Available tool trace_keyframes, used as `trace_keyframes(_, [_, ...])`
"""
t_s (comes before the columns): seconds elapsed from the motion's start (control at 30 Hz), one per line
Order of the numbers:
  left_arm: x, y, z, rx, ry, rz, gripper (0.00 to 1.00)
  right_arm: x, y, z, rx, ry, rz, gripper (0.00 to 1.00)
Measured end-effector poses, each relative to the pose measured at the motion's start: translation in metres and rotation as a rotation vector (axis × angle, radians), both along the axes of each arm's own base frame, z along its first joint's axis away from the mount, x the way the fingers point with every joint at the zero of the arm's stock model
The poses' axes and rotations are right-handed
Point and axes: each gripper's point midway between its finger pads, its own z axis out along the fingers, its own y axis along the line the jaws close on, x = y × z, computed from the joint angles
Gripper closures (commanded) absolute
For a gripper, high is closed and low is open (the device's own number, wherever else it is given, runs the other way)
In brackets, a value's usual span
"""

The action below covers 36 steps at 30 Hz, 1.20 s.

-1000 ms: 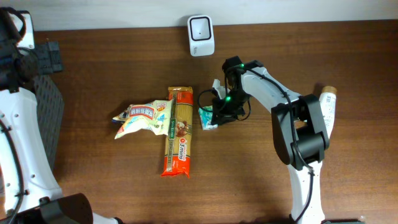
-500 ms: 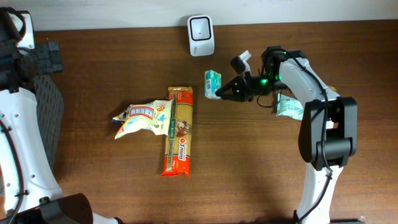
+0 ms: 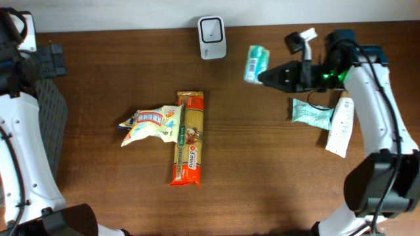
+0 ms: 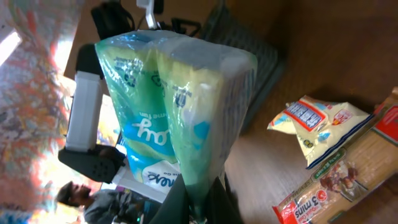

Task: Scan the item barcode
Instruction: 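Lift the tissue pack and hold it to the barcode scanner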

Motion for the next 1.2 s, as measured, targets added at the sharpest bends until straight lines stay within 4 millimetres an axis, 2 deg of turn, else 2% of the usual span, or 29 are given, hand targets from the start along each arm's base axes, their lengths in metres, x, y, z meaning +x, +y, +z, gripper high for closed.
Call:
trace_keyframes(0.1, [0.0,0.0,0.0,0.0,0.0,0.0,0.01,0.001,-0.002,0.0,-0.002,0.001,-0.005,0.96])
trace_keyframes(0.17, [0.0,0.0,0.0,0.0,0.0,0.0,0.01,0.003,-0.001,-0.01,-0.06,0.002,-0.008,0.96])
trace_keyframes(0.23, [0.0,0.0,0.0,0.0,0.0,0.0,0.01,0.012,0.009,-0.044,-0.283,0.053,-0.027,0.96])
trace_keyframes(0.3, [0.0,0.0,0.0,0.0,0.0,0.0,0.01,0.02,0.022,-0.057,-0.496,0.057,-0.064,0.96])
trace_keyframes(0.33, [0.0,0.0,0.0,0.0,0.0,0.0,0.01,0.03,0.03,-0.052,-0.631,0.016,-0.119,0.96])
trace_keyframes(0.4, [0.0,0.0,0.0,0.0,0.0,0.0,0.01,0.06,0.03,-0.027,-0.889,-0.12,-0.319,0.96])
trace_keyframes(0.43, [0.0,0.0,0.0,0.0,0.0,0.0,0.01,0.078,0.03,-0.008,-0.955,-0.206,-0.425,0.96])
trace_keyframes(0.47, [0.0,0.0,0.0,0.0,0.0,0.0,0.01,0.093,0.028,0.002,-1.029,-0.267,-0.519,0.96])
trace_keyframes(0.5, [0.0,0.0,0.0,0.0,0.0,0.0,0.01,0.117,0.028,0.015,-1.067,-0.353,-0.619,0.96])
trace_keyframes(0.53, [0.0,0.0,0.0,0.0,0.0,0.0,0.01,0.141,0.029,0.02,-1.114,-0.429,-0.706,0.96])
trace_keyframes(0.57, [0.0,0.0,0.0,0.0,-0.001,0.0,0.01,0.157,0.029,0.015,-1.173,-0.478,-0.758,0.96])
trace_keyframes(0.6, [0.0,0.0,0.0,0.0,0.001,0.0,0.01,0.178,0.03,0.009,-1.231,-0.542,-0.818,0.96])
trace_keyframes(0.7, [0.0,0.0,0.0,0.0,0.0,0.0,0.01,0.231,0.038,-0.029,-1.439,-0.721,-0.904,0.96])
trace_keyframes(0.73, [0.001,0.0,0.001,0.001,-0.003,0.0,0.01,0.236,0.04,-0.036,-1.486,-0.765,-0.876,0.96])
trace_keyframes(0.8, [0.0,0.0,0.0,0.0,0.0,-0.001,0.01,0.263,0.049,-0.064,-1.592,-0.88,-0.876,0.96])
trace_keyframes(0.9, [0.0,0.0,0.0,0.0,0.0,0.0,0.01,0.279,0.053,-0.091,-1.694,-0.972,-0.817,0.96])
trace_keyframes(1.07, [0.0,0.0,0.0,0.0,0.0,0.0,0.01,0.297,0.061,-0.161,-1.886,-1.124,-0.569,0.96])
trace_keyframes(1.13, [0.0,0.0,0.0,0.0,0.0,0.0,0.01,0.301,0.064,-0.178,-1.921,-1.163,-0.518,0.96])
trace_keyframes(1.2, [0.0,0.0,0.0,0.0,0.0,0.0,0.01,0.303,0.066,-0.178,-1.925,-1.186,-0.516,0.96])
